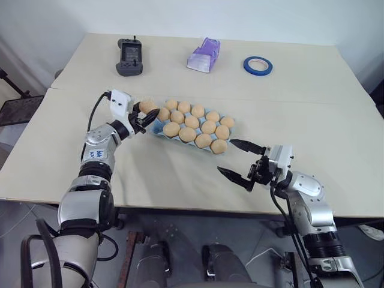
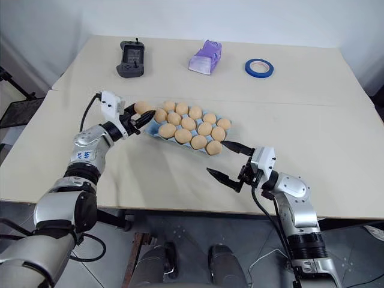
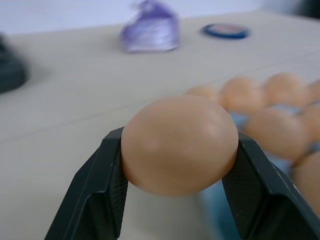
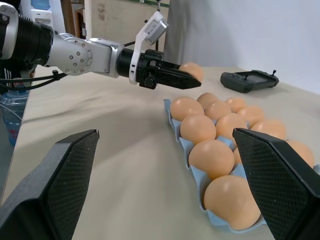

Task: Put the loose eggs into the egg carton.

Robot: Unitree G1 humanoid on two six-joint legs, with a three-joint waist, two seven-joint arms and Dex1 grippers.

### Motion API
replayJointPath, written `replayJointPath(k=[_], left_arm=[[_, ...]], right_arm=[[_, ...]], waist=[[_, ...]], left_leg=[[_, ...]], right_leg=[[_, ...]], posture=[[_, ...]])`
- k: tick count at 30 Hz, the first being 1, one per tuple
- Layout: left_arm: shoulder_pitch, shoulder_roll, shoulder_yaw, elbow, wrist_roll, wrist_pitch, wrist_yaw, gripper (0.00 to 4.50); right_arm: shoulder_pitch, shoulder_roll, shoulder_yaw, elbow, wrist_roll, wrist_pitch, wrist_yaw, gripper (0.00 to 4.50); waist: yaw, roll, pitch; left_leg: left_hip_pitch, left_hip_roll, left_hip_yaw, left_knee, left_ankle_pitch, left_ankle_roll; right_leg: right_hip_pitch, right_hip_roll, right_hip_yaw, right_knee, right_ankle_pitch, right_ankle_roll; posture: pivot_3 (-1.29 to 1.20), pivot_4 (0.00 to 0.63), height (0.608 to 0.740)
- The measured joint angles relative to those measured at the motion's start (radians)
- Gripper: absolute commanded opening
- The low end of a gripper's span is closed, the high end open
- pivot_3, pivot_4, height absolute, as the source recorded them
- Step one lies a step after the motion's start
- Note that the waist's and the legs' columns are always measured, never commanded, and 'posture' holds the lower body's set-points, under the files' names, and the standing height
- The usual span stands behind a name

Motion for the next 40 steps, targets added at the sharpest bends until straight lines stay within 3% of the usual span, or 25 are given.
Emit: replayJointPath(k=[2, 9, 18, 27, 35, 40], left_arm=[[0.005, -0.008, -0.008, -0.007, 0.000, 0.013, -0.017, 2.32], [0.047, -0.004, -0.010, -0.064, -0.009, 0.048, -0.055, 4.48], [0.193, 0.112, -0.008, -0.277, -0.038, 0.123, -0.154, 4.48], [0.585, 0.299, 0.055, -0.738, -0.134, 0.245, -0.242, 4.48], [0.875, 0.307, 0.142, -1.058, -0.210, 0.325, -0.196, 4.48], [0.901, 0.306, 0.147, -1.090, -0.209, 0.327, -0.156, 4.48]], right_arm=[[-0.014, 0.002, 0.000, 0.011, 0.000, -0.001, 0.001, 4.50], [-0.020, 0.014, 0.001, 0.026, 0.000, -0.004, 0.003, 4.50], [-0.019, 0.024, 0.003, 0.030, -0.001, -0.007, 0.005, 4.50], [-0.013, 0.003, -0.003, 0.052, -0.001, -0.009, 0.031, 4.50], [-0.010, -0.039, -0.019, 0.076, 0.002, -0.007, 0.066, 4.50], [-0.027, -0.047, -0.026, 0.109, 0.002, -0.006, 0.086, 4.50]], waist=[[-0.001, 0.000, 0.000], [0.000, 0.000, 0.000], [-0.004, 0.000, 0.000], [-0.005, 0.000, 0.000], [-0.007, 0.000, 0.000], [-0.007, 0.000, 0.000]], left_leg=[[0.000, 0.000, 0.000, 0.000, 0.000, 0.001], [0.000, 0.001, -0.001, 0.000, 0.001, 0.001], [0.000, 0.002, -0.001, 0.000, 0.001, 0.001], [0.001, 0.002, -0.002, -0.001, -0.004, 0.001], [0.002, 0.001, -0.004, -0.004, -0.004, 0.002], [0.003, 0.001, -0.004, -0.005, -0.004, 0.002]], right_leg=[[0.000, 0.000, 0.001, 0.000, 0.000, 0.000], [0.000, 0.001, 0.001, 0.000, 0.000, 0.000], [0.000, 0.001, 0.002, 0.001, 0.000, 0.000], [0.001, -0.002, 0.001, 0.001, 0.000, -0.001], [0.002, -0.005, 0.000, -0.001, 0.000, -0.004], [0.002, -0.005, 0.000, -0.001, -0.001, -0.005]], posture=[[0.00, 0.150, 0.740], [0.00, 0.150, 0.740], [0.00, 0.150, 0.740], [0.00, 0.150, 0.740], [0.00, 0.150, 0.740], [0.00, 0.150, 0.740]])
